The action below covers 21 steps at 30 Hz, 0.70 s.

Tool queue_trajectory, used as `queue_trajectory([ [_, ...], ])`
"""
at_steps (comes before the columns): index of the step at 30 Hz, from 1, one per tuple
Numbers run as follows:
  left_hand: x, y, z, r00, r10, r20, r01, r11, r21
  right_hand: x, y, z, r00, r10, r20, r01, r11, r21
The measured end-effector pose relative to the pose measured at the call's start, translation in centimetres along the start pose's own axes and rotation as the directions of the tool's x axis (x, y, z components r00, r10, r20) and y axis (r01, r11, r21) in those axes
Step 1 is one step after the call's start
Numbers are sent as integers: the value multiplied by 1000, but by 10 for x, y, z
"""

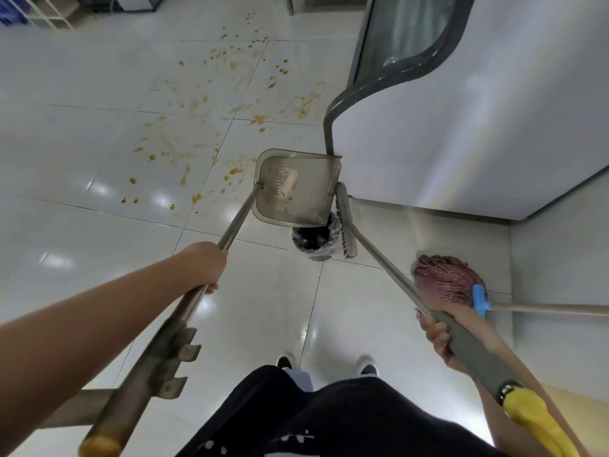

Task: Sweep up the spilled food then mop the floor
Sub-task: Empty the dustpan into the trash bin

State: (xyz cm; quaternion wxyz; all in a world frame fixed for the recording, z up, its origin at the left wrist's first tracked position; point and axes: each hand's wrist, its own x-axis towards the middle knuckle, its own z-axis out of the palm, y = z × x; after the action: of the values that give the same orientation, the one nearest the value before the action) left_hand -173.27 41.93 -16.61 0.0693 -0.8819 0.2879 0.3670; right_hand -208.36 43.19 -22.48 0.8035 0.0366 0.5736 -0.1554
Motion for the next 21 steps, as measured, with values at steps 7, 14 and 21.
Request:
queue_trajectory([
  [7,28,-61,-30,997,7,71,6,984,-181,-11,22,24,992,-76,-100,84,993,80],
  [14,56,-118,-66,943,5,332,187,818,-544,-21,45,45,980,-151,-128,166,979,118],
  [21,80,-171,-86,777,68,626,547,420,-724,-24,73,63,983,-159,-96,170,977,127],
])
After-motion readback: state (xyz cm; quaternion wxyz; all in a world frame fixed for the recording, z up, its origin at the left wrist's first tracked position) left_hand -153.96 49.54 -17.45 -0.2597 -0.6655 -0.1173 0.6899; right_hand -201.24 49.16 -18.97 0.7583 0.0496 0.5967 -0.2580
